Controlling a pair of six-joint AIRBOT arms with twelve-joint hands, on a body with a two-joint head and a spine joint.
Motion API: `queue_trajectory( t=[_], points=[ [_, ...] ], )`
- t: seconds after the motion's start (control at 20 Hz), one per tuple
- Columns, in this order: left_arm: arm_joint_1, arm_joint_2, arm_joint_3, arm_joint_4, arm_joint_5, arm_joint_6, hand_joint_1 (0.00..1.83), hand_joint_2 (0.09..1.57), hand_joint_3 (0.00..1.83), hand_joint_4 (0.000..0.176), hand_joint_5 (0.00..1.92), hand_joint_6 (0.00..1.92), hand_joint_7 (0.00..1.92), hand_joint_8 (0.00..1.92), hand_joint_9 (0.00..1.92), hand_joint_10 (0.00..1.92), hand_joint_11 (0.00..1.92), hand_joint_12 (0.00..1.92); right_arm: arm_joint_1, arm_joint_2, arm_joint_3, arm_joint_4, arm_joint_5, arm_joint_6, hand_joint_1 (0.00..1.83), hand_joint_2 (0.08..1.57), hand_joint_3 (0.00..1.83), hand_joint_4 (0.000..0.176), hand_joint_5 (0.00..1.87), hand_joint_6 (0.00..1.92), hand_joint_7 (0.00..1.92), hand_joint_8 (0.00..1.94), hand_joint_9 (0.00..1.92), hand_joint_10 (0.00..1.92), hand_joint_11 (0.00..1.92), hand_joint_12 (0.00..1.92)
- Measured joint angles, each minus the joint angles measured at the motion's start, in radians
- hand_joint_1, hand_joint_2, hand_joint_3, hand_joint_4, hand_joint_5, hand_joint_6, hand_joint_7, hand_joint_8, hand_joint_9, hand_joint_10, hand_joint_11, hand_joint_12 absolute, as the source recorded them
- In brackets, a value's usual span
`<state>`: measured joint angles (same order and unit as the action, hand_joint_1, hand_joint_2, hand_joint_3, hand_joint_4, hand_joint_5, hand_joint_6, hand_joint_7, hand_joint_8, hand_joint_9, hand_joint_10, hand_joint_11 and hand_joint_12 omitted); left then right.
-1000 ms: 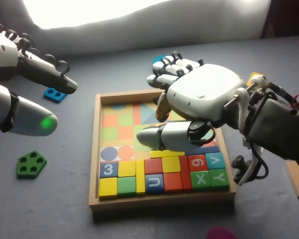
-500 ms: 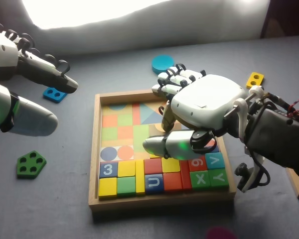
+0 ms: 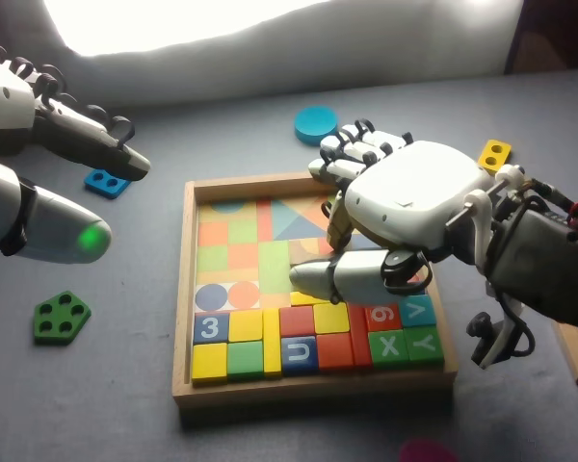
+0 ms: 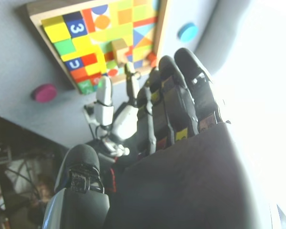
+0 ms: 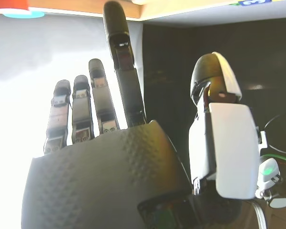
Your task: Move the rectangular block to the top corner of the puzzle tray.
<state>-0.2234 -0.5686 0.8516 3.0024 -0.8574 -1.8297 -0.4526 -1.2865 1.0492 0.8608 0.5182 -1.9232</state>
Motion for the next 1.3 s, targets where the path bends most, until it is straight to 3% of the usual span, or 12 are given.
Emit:
queue_trajectory(
  t=[0.55,0.75,1.0,1.3],
  points=[
    [0.000,0.000,0.000,0.000,0.000,0.000,0.02,1.26,0.00,0.043,0.30,0.00,0.35,0.00,0.40,0.00,0.03,0.98,-0.012,0.003,-0.001,-0.011,0.008,-0.019,0.00,1.14,0.00,0.000,0.93,0.08,0.21,0.01,0.02,0.01,0.02,0.01],
    [0.000,0.000,0.000,0.000,0.000,0.000,0.00,1.26,0.00,0.053,0.29,0.00,0.35,0.01,0.40,0.01,0.04,0.97,-0.016,0.020,0.000,-0.011,0.010,-0.022,0.00,1.14,0.00,0.000,0.93,0.07,0.21,0.01,0.02,0.01,0.02,0.02],
    [0.000,0.000,0.000,0.000,0.000,0.000,0.01,1.26,0.00,0.045,0.28,0.00,0.34,0.00,0.39,0.00,0.01,0.99,-0.019,0.021,0.048,-0.018,0.011,-0.019,0.00,1.14,0.00,0.000,0.92,0.07,0.20,0.00,0.01,0.00,0.00,0.02],
    [0.000,0.000,0.000,0.000,0.000,0.000,0.00,1.26,0.00,0.052,0.29,0.00,0.34,0.00,0.40,0.00,0.04,0.96,-0.019,0.019,0.104,-0.023,0.008,-0.012,0.00,1.13,0.00,0.000,0.94,0.07,0.22,0.01,0.01,0.01,0.02,0.01]
  ],
)
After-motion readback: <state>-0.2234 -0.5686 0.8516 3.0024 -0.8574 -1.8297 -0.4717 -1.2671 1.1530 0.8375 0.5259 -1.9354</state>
